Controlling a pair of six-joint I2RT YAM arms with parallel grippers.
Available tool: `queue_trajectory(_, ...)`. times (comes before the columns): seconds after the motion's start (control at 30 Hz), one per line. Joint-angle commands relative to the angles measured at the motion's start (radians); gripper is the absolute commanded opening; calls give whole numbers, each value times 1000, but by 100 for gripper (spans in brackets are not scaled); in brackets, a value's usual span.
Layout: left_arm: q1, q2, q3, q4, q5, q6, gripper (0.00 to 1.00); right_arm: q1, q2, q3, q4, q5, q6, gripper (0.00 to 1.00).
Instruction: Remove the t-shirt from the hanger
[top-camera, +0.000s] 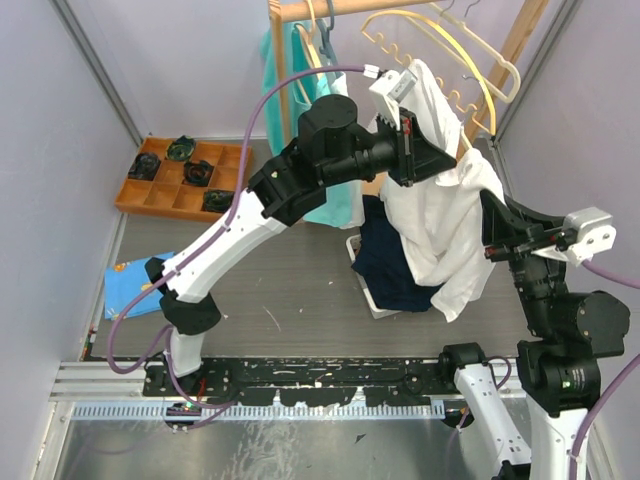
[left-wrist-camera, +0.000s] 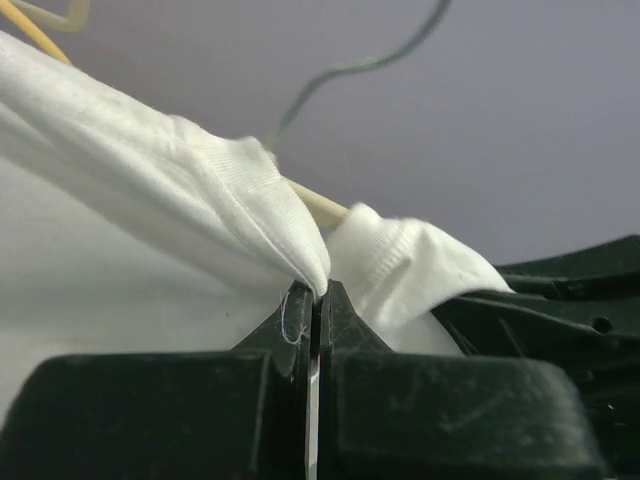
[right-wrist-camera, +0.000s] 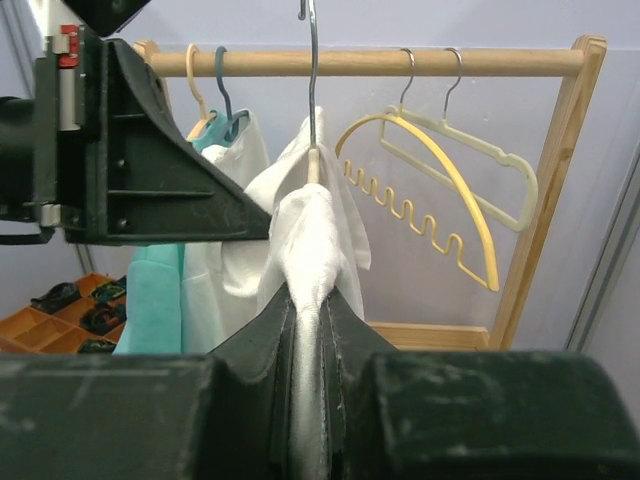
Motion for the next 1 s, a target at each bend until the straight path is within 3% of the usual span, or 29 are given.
queue_trajectory(0.0,-53,-48,7,-31,151,-11,0,-5,45,-14,167,70,18,1)
queue_trajectory(0.2,-62,-64,7,-113,117,29,2,-5,60,-21,190,72,16,1)
queue_trajectory(0.23,-62,-71,7,-133,81,47,11,-5,61,-23,191,72,14,1)
queue_trajectory(0.33,-59,-101,-1,-183,-72,101,52,-6,58,-22,189,69,6,1)
queue_trajectory(0.37,-58,-113,-9,-184,-114,118,60,-6,56,-22,186,69,2,1)
queue_trajectory(0.47,-50,-152,-37,-149,-209,178,72,-5,50,-18,170,59,-5,1)
queue_trajectory(0.73,-49,-206,-173,142,-237,465,85,-5,56,21,86,-10,25,1)
queue_trajectory(0.97,-48,-148,-188,277,-181,595,87,-6,50,41,58,-57,56,1)
